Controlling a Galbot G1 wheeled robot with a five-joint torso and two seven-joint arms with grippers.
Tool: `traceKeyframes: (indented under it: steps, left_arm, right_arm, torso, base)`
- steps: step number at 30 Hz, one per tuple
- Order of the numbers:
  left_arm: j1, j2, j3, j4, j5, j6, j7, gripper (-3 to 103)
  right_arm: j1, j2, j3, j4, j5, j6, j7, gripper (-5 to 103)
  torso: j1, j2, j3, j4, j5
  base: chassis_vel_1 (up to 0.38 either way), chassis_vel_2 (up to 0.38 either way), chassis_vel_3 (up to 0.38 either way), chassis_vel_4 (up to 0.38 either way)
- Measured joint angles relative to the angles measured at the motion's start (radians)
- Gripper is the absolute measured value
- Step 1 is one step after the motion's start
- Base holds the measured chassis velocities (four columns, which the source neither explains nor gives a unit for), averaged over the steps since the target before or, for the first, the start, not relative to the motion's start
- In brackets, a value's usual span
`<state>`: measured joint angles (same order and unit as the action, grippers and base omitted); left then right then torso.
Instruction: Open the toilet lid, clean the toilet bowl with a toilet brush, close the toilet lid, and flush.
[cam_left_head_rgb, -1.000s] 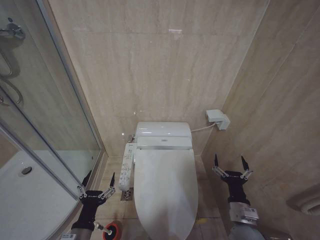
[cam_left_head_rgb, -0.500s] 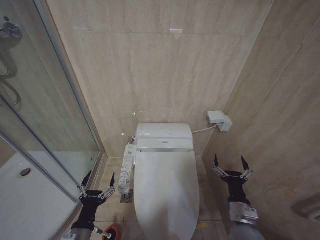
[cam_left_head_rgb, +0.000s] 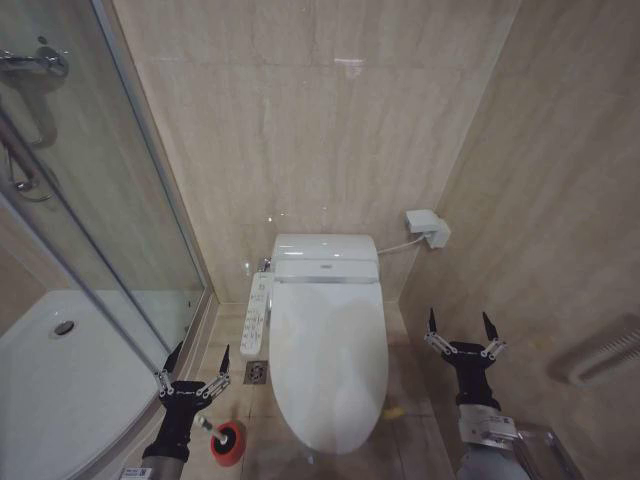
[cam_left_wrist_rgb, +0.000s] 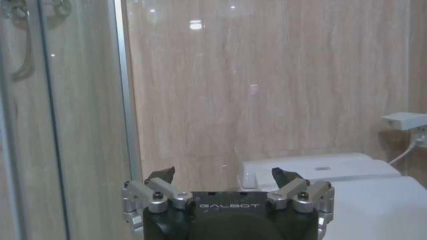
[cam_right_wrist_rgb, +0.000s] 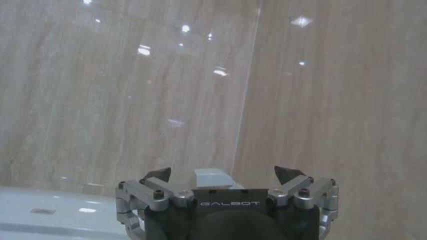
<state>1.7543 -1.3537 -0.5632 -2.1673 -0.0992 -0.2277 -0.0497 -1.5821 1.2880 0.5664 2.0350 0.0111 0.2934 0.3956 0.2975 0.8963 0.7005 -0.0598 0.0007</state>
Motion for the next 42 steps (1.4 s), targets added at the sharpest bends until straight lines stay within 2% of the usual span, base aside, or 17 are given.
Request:
traceKeyframes:
  steps: [15, 28, 42]
  left_arm:
    - [0.000, 0.000, 0.000, 0.000, 0.000, 0.000, 0.000, 98]
    - [0.000, 0.000, 0.000, 0.000, 0.000, 0.000, 0.000, 98]
    - [0.000, 0.000, 0.000, 0.000, 0.000, 0.000, 0.000, 98]
  right_arm:
    - [0.001, 0.000, 0.000, 0.000, 0.000, 0.000, 0.000, 100]
    - [0.000, 0.000, 0.000, 0.000, 0.000, 0.000, 0.000, 100]
    - [0.001, 0.000, 0.000, 0.000, 0.000, 0.000, 0.000, 100]
  torso:
    - [0.002, -0.001, 0.001, 0.0004, 0.0001]
    - [0.000, 0.000, 0.000, 0.0001, 0.0001]
    - [0.001, 0.000, 0.001, 0.0003, 0.0001]
  base:
    - [0.011, -0.018, -0.030, 0.017]
    - [0.139, -0.128, -0.144, 0.133]
    - [-0.017, 0.016, 0.022, -0.023]
